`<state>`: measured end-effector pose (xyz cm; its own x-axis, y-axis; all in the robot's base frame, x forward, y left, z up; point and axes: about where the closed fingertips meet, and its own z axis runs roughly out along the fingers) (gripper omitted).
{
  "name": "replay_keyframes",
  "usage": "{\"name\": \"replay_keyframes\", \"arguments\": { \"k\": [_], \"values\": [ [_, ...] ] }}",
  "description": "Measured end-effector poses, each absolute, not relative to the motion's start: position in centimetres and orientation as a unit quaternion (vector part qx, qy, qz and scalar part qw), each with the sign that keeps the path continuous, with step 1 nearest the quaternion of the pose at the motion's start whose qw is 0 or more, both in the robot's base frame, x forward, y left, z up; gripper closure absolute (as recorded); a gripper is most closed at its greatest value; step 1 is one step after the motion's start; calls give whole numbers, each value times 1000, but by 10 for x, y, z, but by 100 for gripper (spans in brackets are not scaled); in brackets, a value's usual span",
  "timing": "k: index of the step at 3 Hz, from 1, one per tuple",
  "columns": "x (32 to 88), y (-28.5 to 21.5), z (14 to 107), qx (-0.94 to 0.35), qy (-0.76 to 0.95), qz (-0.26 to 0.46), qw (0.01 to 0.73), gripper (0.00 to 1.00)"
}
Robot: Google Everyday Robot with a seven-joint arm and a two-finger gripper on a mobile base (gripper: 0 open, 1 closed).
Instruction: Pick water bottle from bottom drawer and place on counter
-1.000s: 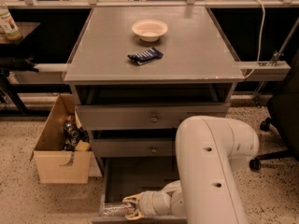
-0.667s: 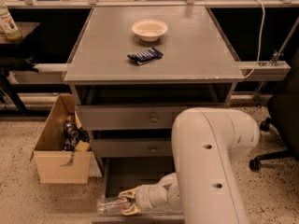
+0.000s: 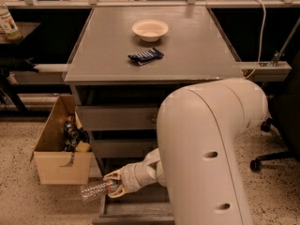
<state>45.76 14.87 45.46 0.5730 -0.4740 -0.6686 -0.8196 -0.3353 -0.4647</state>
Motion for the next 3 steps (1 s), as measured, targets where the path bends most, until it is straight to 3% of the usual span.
{"name": "replay_keyframes", "arguments": {
  "k": [1, 3],
  "values": [
    [458, 149, 455, -789, 410, 213, 405, 100],
    [455, 140, 551, -761, 308, 208, 532, 100]
  ]
}}
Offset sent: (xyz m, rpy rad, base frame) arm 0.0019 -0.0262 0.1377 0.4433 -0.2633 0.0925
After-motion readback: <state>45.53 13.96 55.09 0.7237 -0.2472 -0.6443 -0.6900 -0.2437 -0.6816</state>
